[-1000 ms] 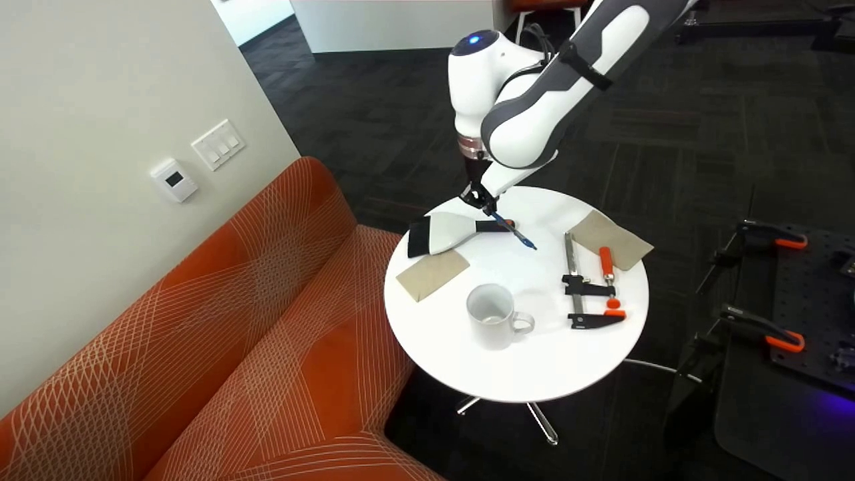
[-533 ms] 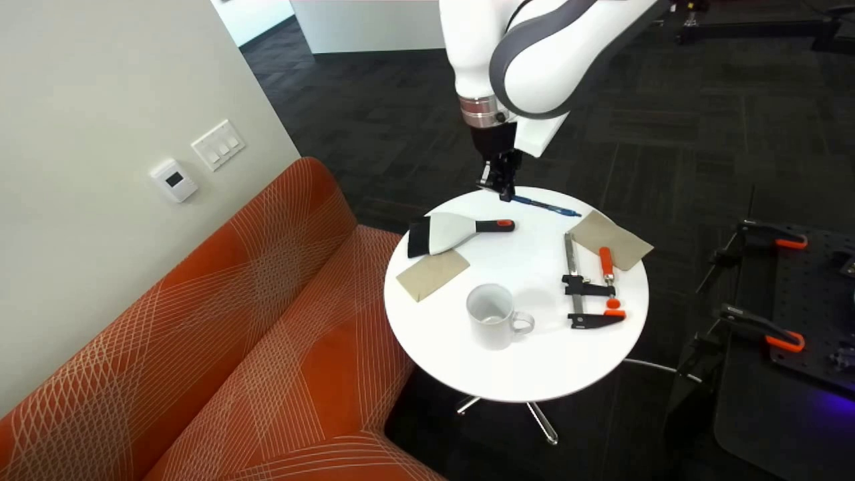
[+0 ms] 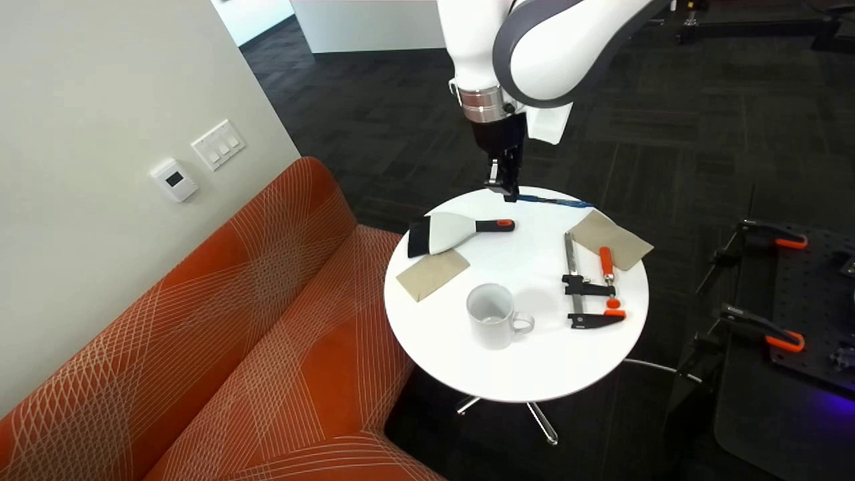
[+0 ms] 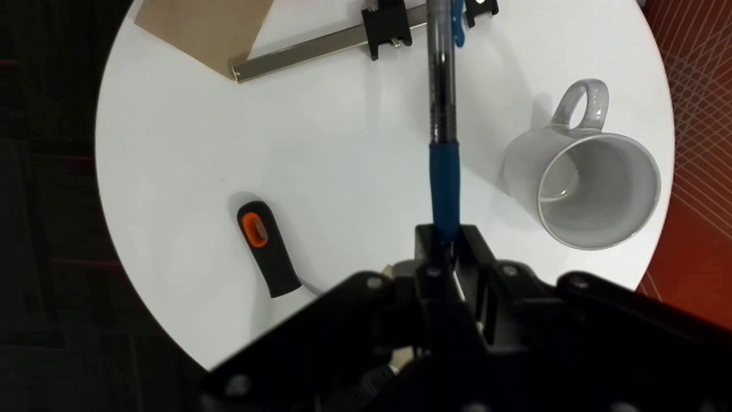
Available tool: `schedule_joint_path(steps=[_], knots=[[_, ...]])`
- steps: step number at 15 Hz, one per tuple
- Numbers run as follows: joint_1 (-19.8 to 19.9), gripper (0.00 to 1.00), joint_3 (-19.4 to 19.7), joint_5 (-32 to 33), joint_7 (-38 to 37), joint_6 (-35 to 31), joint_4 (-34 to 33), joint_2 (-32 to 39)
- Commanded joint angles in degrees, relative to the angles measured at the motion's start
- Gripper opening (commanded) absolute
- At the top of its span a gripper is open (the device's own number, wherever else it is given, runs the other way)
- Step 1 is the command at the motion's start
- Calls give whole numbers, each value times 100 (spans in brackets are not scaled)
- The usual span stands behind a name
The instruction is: Put the pen in the mug cup
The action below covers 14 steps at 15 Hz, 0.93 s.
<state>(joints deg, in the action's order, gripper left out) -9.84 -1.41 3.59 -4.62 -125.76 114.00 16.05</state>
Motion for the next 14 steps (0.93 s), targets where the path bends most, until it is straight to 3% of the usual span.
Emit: schedule_joint_path(steps=[1,3,4,6,14], knots=[[108,12,-110,37,-26,12,-9,6],[113,12,-109,37,-26,12,-9,7],[113,3,-109,37,-26,12,-9,8],[164,3,-169,19,370,-92,5,39],[672,3,-694,-641,3188,-844,206,137]])
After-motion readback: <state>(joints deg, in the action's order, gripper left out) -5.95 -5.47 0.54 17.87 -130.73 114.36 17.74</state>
